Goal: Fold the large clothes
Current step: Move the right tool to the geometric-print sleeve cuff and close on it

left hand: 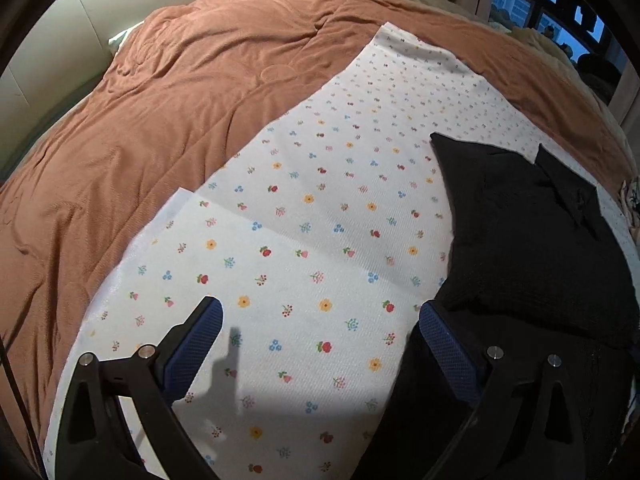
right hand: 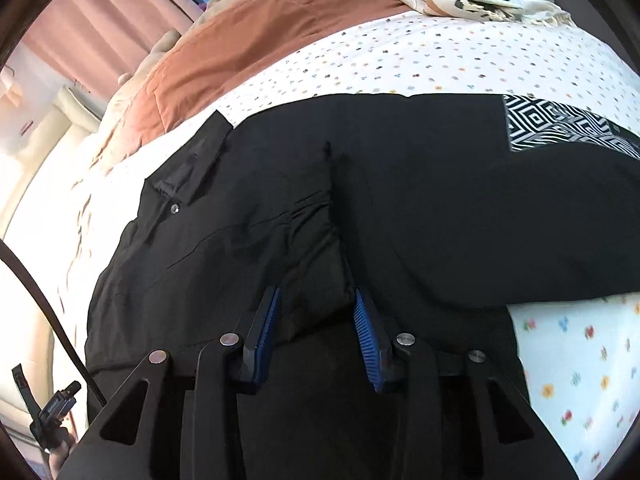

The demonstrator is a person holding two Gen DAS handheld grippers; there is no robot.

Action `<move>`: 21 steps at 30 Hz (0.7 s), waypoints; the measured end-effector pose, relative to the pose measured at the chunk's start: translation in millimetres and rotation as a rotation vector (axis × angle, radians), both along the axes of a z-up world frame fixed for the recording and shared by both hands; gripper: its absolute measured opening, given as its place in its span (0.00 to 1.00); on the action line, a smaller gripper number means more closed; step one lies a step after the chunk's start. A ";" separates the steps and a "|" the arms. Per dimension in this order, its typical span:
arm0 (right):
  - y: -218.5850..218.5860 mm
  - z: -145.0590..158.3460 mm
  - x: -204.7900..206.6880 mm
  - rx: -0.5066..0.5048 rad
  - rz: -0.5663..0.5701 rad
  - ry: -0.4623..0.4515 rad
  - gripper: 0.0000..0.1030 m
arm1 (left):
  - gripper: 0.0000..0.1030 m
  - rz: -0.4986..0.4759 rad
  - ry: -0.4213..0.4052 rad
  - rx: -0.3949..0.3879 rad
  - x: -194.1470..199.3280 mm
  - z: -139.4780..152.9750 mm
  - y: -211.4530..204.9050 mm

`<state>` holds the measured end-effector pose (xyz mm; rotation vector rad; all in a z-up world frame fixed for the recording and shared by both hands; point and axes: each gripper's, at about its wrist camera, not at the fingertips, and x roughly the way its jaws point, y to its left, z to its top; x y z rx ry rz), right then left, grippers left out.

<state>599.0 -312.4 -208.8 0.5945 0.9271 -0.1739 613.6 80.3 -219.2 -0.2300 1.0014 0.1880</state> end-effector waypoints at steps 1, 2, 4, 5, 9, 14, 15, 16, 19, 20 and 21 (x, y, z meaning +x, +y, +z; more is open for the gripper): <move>-3.3 5.3 -3.3 -0.002 -0.010 -0.004 0.34 | 0.98 -0.003 -0.019 -0.012 -2.6 6.7 -0.2; -6.4 9.9 -8.8 -0.008 -0.025 -0.009 0.34 | 0.98 -0.007 -0.038 -0.025 -6.2 13.6 -0.7; -13.1 20.4 -19.8 -0.008 -0.058 -0.025 0.38 | 0.98 -0.024 -0.071 -0.054 -13.1 25.3 -3.8; -13.9 23.9 -25.2 -0.004 -0.067 -0.031 0.43 | 0.98 -0.036 -0.085 -0.069 -16.3 30.5 -6.3; -25.2 41.6 -61.6 -0.026 -0.151 -0.054 0.70 | 0.98 -0.078 -0.125 -0.123 -28.1 47.5 -21.0; -52.2 57.0 -111.2 -0.020 -0.275 -0.078 0.70 | 0.98 -0.159 -0.176 -0.183 -41.2 67.9 -44.5; -58.7 58.5 -124.7 -0.020 -0.308 -0.084 0.70 | 0.98 -0.172 -0.182 -0.183 -44.4 71.8 -48.4; -66.0 59.8 -140.5 -0.025 -0.343 -0.090 0.70 | 0.98 -0.184 -0.190 -0.182 -47.4 74.9 -53.0; -79.8 59.4 -173.5 -0.037 -0.414 -0.105 0.70 | 0.98 -0.221 -0.209 -0.196 -56.0 80.8 -62.0; -89.7 57.2 -186.9 -0.025 -0.444 -0.106 0.70 | 0.98 -0.233 -0.210 -0.201 -58.4 81.9 -65.6; -91.6 56.3 -193.8 -0.015 -0.463 -0.106 0.70 | 0.98 -0.240 -0.209 -0.208 -60.2 82.0 -67.1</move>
